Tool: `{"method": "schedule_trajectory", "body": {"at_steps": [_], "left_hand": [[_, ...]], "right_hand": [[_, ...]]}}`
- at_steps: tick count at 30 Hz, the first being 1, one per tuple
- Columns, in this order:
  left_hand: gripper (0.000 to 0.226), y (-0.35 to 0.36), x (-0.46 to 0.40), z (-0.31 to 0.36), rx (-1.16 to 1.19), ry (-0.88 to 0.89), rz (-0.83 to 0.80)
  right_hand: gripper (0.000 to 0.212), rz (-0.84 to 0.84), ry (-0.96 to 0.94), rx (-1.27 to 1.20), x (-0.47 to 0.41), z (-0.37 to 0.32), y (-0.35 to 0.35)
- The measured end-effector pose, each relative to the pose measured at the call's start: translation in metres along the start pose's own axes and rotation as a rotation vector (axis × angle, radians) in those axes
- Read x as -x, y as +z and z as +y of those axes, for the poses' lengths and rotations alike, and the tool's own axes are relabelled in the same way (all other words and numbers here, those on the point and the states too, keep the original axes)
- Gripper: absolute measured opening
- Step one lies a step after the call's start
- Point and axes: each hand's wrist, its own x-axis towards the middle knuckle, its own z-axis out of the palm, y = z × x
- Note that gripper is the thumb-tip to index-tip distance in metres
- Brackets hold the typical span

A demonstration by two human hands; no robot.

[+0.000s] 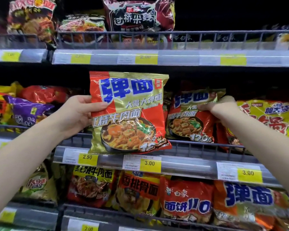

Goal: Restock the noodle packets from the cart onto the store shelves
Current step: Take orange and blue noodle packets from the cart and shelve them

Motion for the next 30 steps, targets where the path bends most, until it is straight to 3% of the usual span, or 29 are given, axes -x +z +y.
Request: {"method": "schedule_trajectory", "body": {"at_steps": [3,8,13,15,18,26,28,30], "left_hand": [[0.032,0.003,-0.001,-0.004,-0.018,0.002,0.008],[0.033,0.005,-0.001,-0.009,0.022,0.011,-0.006],[0.074,0.000,-0.002,-0.014,0.010,0.014,-0.028],[0.063,0.000,-0.002,-0.015,0.005,0.014,-0.020],[0.036,0.003,-0.001,-0.014,0.015,0.009,-0.004],[0.034,0.006,-0.002,-0.014,0.017,0.013,0.003],[0.048,0.005,-0.002,-0.015,0.027,0.020,-0.018],[0.076,0.003,-0.002,-0.015,0.026,0.021,-0.030]], "right_hand": [[0.071,-0.061,0.003,0.071,0.001,0.003,0.000],[0.061,-0.100,-0.048,0.375,0.003,-0.002,-0.003],[0.035,-0.175,-0.107,0.579,0.003,-0.007,0.002],[0.015,-0.207,-0.099,0.622,0.003,-0.009,0.004],[0.010,-0.216,-0.072,0.697,0.000,-0.007,0.005],[0.016,-0.068,-0.162,0.755,-0.004,0.000,0.019],[0.016,-0.031,-0.160,0.739,-0.004,0.002,0.024],[0.013,0.008,-0.183,0.769,-0.002,0.004,0.026]]}}
